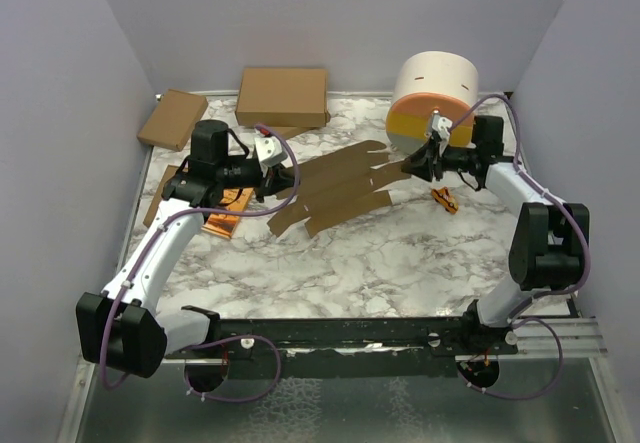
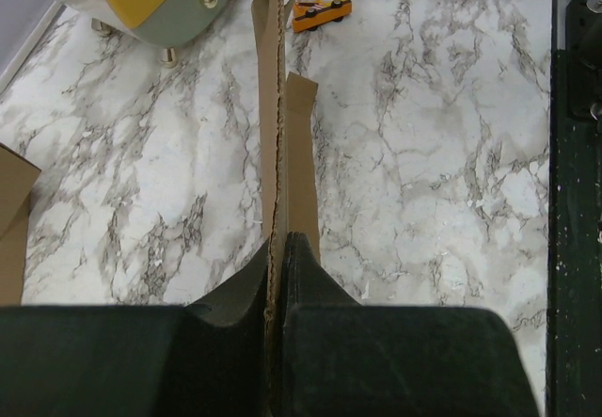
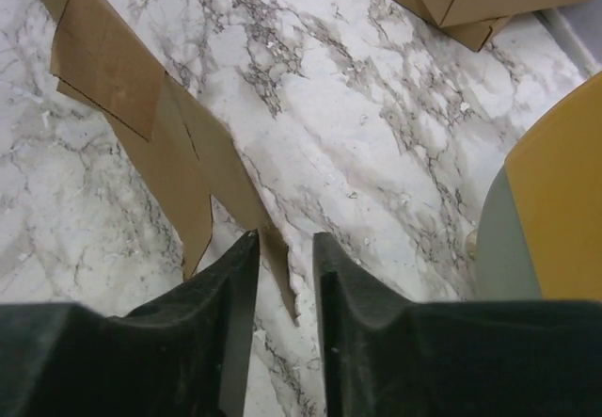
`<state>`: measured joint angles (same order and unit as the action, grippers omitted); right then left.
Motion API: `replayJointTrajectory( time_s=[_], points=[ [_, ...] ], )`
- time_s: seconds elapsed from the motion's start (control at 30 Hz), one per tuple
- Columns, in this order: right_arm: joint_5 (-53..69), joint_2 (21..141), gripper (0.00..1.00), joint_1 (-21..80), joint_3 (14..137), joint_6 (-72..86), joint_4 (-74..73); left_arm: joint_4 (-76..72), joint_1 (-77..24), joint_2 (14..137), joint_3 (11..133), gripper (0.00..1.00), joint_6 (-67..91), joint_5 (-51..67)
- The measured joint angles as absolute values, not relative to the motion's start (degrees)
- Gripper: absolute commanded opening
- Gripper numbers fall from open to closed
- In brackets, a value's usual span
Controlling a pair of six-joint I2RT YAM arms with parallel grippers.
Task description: Fold the paper box
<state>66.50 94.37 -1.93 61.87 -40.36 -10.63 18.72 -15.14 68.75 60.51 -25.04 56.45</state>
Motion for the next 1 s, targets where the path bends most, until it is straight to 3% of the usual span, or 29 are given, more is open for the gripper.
replayJointTrajectory(
  time_s=[0.2,1.0],
  points=[
    [66.5,93.9,0.11,-2.0,60.5,-42.4,-12.0,16.8,-15.3,68.9,59.7,0.00,-22.7,56.3],
    [67.8,90.5,0.10,-0.3,48.1,-33.0,-5.5,13.3,-23.9,68.8,53.1,0.00,-19.7,45.5]
  ],
)
